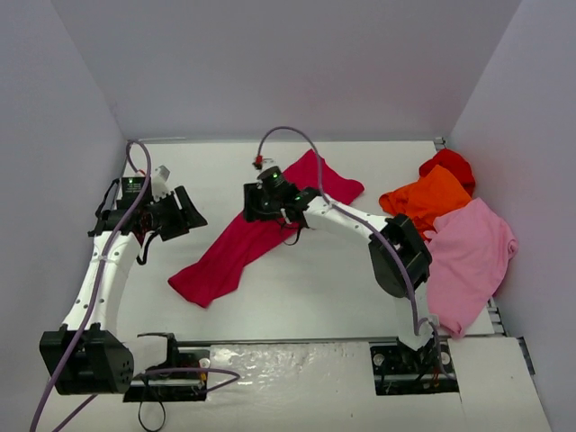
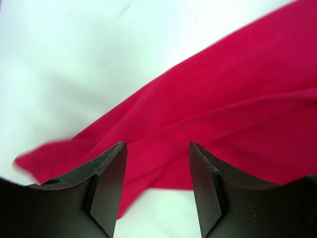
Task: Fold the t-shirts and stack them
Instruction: Rotate the tshirt 90 degrees
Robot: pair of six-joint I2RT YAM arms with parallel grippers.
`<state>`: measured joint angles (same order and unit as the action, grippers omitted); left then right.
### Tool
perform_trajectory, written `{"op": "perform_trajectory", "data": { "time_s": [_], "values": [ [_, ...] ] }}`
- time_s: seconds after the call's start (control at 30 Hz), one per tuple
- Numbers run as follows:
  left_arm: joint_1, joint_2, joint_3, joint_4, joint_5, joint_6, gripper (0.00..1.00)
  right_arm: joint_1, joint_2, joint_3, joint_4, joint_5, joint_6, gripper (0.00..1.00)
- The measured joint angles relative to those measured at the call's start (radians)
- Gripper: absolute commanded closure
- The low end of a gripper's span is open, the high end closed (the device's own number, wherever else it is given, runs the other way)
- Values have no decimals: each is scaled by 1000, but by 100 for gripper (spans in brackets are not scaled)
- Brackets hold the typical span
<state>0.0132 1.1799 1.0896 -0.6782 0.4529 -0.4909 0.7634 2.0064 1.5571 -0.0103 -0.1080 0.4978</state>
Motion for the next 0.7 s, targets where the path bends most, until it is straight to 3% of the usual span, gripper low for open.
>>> {"op": "perform_trajectory", "data": {
  "time_s": [0.17, 0.27, 0.5, 0.6, 0.7],
  "values": [
    [0, 8, -10, 27, 21, -4, 45, 145, 20, -12, 3, -63, 21, 54],
    [0, 9, -21, 37, 28, -8, 45, 135, 35, -16, 3, -71, 35, 61],
    [0, 9, -30, 52, 32, -10, 45, 131, 53, -51, 7, -53, 55, 64],
    [0, 12, -39, 60, 40, -12, 45, 156, 93, -51, 10, -49, 55, 72],
    [0, 16, -41, 64, 45, -14, 45, 173, 134, -59, 17, -49, 56, 88]
  ]
}}
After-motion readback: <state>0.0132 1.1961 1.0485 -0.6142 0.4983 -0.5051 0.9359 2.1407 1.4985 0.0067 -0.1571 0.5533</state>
